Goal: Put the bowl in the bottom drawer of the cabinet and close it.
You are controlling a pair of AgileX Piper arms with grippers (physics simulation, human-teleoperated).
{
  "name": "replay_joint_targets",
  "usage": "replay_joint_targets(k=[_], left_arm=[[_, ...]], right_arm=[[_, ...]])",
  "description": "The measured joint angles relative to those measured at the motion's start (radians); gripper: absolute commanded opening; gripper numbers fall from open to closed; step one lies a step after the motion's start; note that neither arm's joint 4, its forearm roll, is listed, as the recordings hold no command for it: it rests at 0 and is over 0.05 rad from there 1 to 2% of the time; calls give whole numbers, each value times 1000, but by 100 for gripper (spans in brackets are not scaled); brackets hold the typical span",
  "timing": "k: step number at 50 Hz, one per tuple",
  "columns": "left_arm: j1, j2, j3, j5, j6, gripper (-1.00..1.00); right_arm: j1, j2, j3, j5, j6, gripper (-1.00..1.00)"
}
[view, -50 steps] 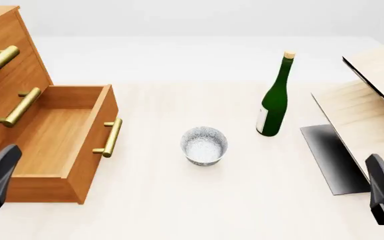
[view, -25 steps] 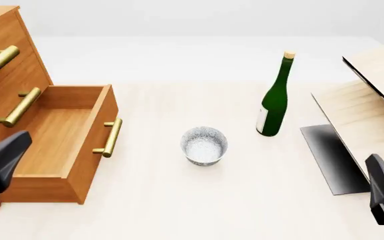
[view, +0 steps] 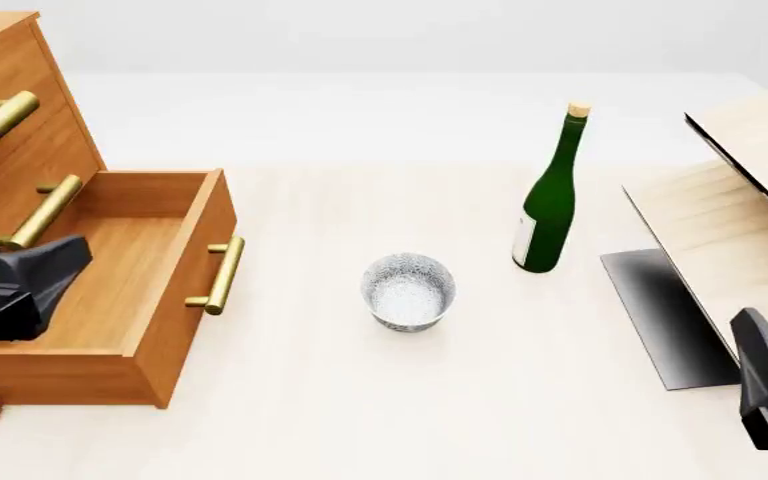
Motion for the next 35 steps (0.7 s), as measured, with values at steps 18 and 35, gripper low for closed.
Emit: replay_joint_targets(k=[18, 35], left_arm=[[15, 139, -41, -12, -43, 100], [43, 242, -49, -44, -48, 100]], right_arm=[[0, 0, 0, 0, 0, 100], [0, 0, 0, 0, 0, 100]])
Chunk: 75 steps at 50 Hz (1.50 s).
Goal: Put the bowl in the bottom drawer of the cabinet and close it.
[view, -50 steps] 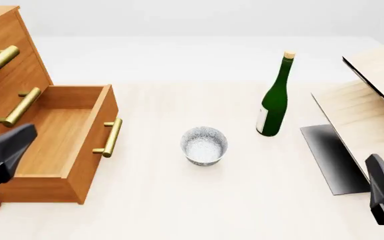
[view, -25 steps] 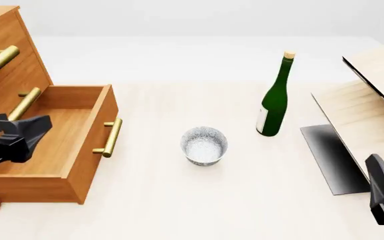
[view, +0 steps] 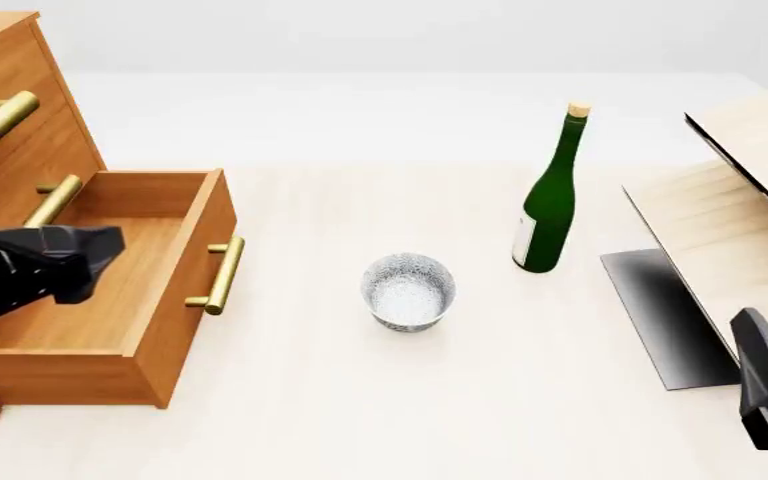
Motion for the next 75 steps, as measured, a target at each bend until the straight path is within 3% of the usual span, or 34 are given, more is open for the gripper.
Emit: replay_joint_targets(k=[31, 75], left_arm=[[-37, 157, 39, -78, -73, 100], [-34, 321, 94, -193, -104, 100]], right_arm=[[2, 2, 0, -1, -1, 100], [3, 4, 0, -2, -2, 100]])
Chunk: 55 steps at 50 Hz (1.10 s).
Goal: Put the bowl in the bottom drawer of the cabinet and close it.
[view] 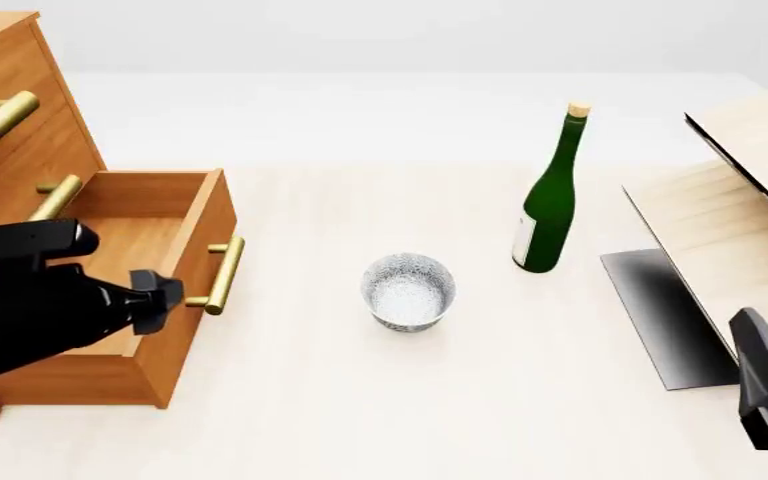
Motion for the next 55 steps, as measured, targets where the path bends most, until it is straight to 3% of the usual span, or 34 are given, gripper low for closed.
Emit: replay_joint_targets(k=[55], left_arm=[[-48, 143, 50, -127, -35, 100]], right_arm=[[1, 2, 0, -1, -1, 100]])
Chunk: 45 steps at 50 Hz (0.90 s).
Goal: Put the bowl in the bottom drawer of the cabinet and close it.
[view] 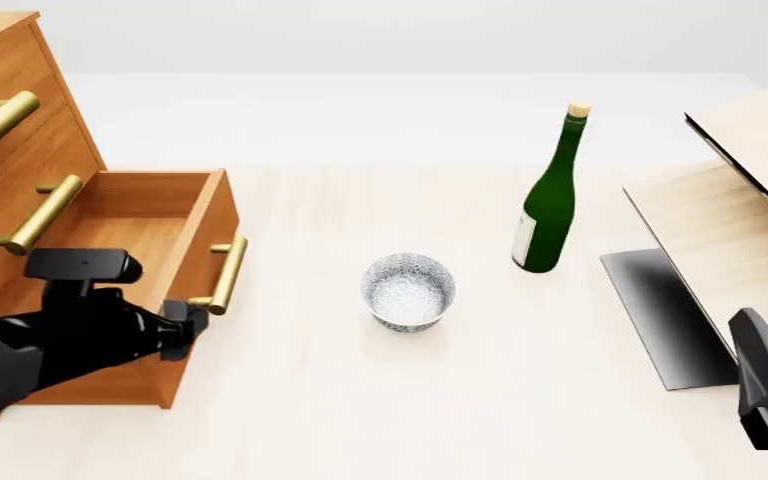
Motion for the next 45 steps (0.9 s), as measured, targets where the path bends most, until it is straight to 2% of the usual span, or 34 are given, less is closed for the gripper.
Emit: replay_joint_targets(k=[45], left_arm=[[-112, 28, -10, -25, -25, 100]], right_arm=[[1, 2, 0, -1, -1, 100]])
